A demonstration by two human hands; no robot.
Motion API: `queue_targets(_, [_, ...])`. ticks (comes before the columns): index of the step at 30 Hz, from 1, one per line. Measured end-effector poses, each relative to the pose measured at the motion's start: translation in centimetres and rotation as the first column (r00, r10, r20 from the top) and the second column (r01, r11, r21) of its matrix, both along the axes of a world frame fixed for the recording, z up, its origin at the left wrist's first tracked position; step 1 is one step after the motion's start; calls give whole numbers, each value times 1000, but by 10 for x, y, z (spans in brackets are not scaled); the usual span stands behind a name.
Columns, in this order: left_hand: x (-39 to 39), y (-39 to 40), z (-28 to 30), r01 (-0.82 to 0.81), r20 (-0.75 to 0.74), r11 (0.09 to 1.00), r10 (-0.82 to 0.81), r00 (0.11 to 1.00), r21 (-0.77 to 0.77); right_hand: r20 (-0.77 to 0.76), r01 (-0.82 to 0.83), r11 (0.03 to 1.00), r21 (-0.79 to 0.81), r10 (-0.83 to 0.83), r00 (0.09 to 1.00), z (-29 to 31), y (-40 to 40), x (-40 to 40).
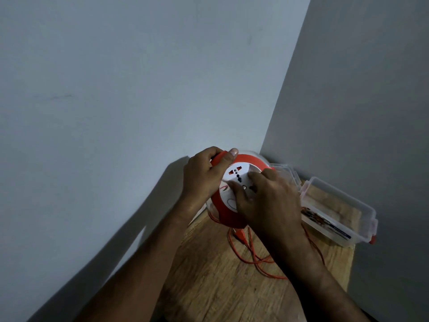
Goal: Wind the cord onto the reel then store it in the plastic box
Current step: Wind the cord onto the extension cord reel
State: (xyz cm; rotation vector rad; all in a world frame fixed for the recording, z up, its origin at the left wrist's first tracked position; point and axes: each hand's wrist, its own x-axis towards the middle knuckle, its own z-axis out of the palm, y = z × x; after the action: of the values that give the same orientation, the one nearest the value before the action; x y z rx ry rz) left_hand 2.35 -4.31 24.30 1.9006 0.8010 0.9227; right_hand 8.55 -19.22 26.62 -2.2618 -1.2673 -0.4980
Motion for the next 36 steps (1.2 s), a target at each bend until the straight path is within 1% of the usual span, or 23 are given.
queue_targets(1, [-2, 2, -1, 8, 6, 1000, -8, 1000, -6, 45, -33, 999, 16, 32, 998, 1, -2, 0])
queue_targets(3, [-5, 7, -1, 29, 23, 1000, -28, 999, -9, 135, -171, 985, 24, 167, 977, 2, -6, 5])
queue_targets(4, [-5, 9, 0, 39, 25, 999, -38, 999, -10, 168, -243, 969, -33, 245, 955, 2, -8, 7])
queue_targets(5, [-4, 11, 0, 45, 22, 999, -45, 999, -9, 192, -285, 950, -129, 306, 933, 3, -9, 9])
queue_targets(7, [-2, 12, -1, 48, 10, 999, -48, 999, 9, 207, -269, 911, -313, 342, 917, 3, -9, 10])
queue_targets(8, [0, 13, -2, 51, 3, 999, -51, 999, 20, 204, -239, 901, -361, 326, 923, 2, -8, 10])
queue_targets(10, [3, 14, -3, 61, -8, 998, -60, 998, 30, 190, -200, 899, -389, 290, 938, 0, -7, 10])
queue_targets(14, [8, 17, -5, 74, -5, 997, -73, 997, 27, 171, -180, 924, -338, 249, 953, -4, -2, 15])
queue_targets(18, [13, 17, -4, 65, -1, 996, -65, 998, 64, 189, -152, 969, -193, 189, 964, -7, 3, 19])
queue_targets(20, [15, 17, -3, 55, -4, 996, -55, 998, 68, 132, -87, 988, -127, 103, 986, -8, 5, 18])
queue_targets(23, [18, 13, -1, 49, -4, 998, -49, 999, 45, -14, 7, 999, -48, -8, 1000, -7, 13, 10])
queue_targets(26, [19, 8, 0, 45, -11, 998, -45, 999, 51, -120, 60, 997, -44, -65, 991, -6, 18, 5])
queue_targets(27, [18, 8, 1, 45, -8, 998, -44, 999, 47, -109, 66, 997, -44, -71, 991, -6, 16, 5])
queue_targets(29, [16, 11, 2, 41, 0, 998, -41, 999, 41, 5, 55, 998, -3, -55, 998, -6, 8, 6])
queue_targets(31, [15, 16, 3, 34, 10, 998, -34, 999, 53, 124, -68, 997, 31, 64, 990, -5, 2, 10])
queue_targets(32, [14, 18, 3, 33, 14, 998, -34, 999, 57, 150, -156, 988, -4, 155, 977, -4, 0, 14])
queue_targets(33, [14, 19, 3, 34, 16, 998, -35, 999, 58, 168, -222, 971, -85, 234, 958, -3, -1, 17])
queue_targets(35, [15, 19, 1, 37, 16, 998, -38, 999, 53, 204, -241, 926, -291, 306, 930, -1, 0, 19])
queue_targets(36, [15, 19, 0, 36, 14, 998, -37, 999, 51, 218, -220, 908, -356, 309, 926, -1, 0, 19])
